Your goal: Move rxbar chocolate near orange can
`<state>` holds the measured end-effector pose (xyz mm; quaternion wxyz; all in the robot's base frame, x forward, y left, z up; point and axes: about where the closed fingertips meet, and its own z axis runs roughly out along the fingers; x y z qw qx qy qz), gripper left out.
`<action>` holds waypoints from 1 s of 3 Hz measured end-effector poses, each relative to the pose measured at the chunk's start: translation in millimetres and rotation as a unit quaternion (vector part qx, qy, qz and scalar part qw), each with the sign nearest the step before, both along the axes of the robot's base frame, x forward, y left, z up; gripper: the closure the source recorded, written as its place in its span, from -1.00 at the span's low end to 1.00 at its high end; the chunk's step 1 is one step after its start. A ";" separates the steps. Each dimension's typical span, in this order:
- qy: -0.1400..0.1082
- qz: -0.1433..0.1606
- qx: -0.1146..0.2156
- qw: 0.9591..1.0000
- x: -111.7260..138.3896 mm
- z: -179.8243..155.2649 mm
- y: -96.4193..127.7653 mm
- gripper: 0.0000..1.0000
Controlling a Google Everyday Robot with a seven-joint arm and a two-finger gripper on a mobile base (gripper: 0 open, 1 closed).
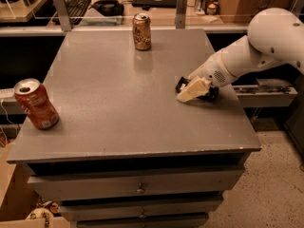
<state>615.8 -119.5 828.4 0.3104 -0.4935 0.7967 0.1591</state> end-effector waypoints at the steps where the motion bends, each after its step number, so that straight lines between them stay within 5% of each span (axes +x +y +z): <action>1: 0.004 0.001 0.004 1.000 -0.3 0.7 2.1 0.45; 2: 0.002 0.002 0.004 1.000 1.3 5.4 2.4 0.99; 3: -0.023 0.018 0.007 1.000 17.0 42.6 5.4 1.00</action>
Offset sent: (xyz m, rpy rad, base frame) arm 0.0225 0.0103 0.0565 0.0530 -0.0456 0.0588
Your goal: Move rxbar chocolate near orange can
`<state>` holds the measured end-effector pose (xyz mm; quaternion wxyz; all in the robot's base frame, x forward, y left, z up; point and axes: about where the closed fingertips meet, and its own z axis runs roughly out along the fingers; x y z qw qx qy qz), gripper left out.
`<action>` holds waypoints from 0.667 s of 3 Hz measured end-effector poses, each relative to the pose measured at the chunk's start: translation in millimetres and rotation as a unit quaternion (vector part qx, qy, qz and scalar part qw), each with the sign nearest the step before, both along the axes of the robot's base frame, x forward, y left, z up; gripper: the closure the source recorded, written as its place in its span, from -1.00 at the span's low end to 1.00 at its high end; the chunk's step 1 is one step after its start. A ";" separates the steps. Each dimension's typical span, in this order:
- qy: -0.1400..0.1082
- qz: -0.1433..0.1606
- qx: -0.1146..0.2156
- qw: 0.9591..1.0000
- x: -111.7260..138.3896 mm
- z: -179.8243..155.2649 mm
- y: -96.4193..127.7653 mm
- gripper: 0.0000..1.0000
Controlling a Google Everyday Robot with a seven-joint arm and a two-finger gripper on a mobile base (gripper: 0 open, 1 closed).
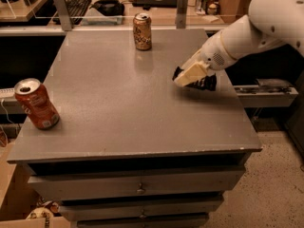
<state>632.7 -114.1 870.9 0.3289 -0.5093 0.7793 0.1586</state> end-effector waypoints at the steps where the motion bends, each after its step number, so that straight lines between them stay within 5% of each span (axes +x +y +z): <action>1: -0.032 0.003 -0.005 0.999 22.7 50.0 -5.1 1.00; 2: -0.051 0.000 0.000 0.999 28.3 70.3 -6.8 1.00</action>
Offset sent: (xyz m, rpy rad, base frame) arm 0.0201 -0.0043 0.0440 -0.0091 -0.0550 0.0057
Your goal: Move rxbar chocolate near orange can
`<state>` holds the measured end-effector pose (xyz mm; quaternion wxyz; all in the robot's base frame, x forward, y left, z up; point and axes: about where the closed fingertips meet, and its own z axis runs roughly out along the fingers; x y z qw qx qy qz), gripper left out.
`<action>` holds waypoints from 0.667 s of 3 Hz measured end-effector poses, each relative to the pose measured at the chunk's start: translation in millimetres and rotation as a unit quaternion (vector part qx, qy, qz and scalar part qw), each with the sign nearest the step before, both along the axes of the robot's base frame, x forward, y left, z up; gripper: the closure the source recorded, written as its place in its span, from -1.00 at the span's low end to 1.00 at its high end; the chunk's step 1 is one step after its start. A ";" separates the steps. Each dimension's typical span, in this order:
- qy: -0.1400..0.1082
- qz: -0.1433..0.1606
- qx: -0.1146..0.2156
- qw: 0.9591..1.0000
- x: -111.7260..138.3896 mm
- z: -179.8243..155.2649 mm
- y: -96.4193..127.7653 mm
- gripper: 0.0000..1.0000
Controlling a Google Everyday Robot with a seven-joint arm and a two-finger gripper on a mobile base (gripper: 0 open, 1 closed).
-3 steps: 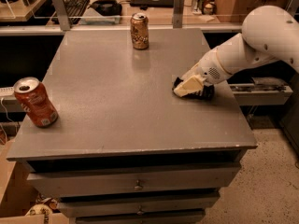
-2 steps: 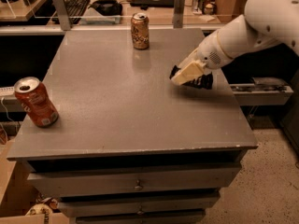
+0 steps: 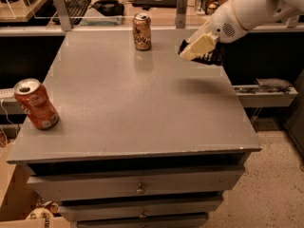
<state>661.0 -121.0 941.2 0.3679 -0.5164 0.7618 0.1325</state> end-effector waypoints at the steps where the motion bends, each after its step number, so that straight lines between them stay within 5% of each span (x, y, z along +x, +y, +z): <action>1: 0.000 0.000 0.002 1.000 2.0 -2.8 3.3 1.00; 2: -0.019 0.005 0.015 1.000 29.4 -1.1 18.3 1.00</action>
Offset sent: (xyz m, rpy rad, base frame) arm 0.1129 0.0576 0.0099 0.1071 -0.1608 0.0293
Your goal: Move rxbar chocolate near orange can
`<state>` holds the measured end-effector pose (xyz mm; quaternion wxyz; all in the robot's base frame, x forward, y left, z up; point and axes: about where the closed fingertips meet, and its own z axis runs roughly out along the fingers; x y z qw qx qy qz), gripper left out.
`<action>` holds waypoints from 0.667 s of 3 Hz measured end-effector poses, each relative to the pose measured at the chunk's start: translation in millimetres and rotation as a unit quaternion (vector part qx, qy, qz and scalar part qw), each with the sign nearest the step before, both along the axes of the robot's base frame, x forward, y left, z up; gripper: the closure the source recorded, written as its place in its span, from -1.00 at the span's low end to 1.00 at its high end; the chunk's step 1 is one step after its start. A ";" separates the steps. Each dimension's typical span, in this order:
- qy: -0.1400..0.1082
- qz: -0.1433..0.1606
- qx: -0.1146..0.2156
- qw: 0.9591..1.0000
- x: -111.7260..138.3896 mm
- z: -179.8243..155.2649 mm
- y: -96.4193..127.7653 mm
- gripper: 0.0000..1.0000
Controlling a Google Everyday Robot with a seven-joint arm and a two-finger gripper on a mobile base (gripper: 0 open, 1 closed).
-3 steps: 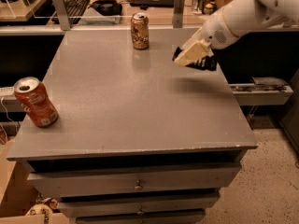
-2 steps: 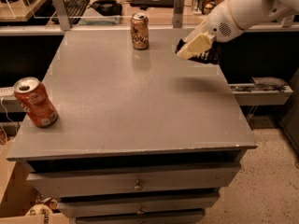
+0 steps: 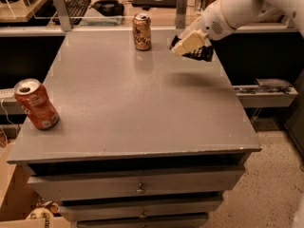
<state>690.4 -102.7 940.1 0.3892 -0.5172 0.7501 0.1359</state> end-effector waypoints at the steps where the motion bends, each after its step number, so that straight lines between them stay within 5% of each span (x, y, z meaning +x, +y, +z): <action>1: -0.025 -0.001 0.027 0.999 52.6 -3.6 23.4 1.00; 2: -0.033 -0.012 0.048 0.998 93.5 -15.9 38.3 1.00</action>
Offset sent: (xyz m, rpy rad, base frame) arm 0.1469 0.0471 -0.0236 0.1464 -0.0919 -0.0606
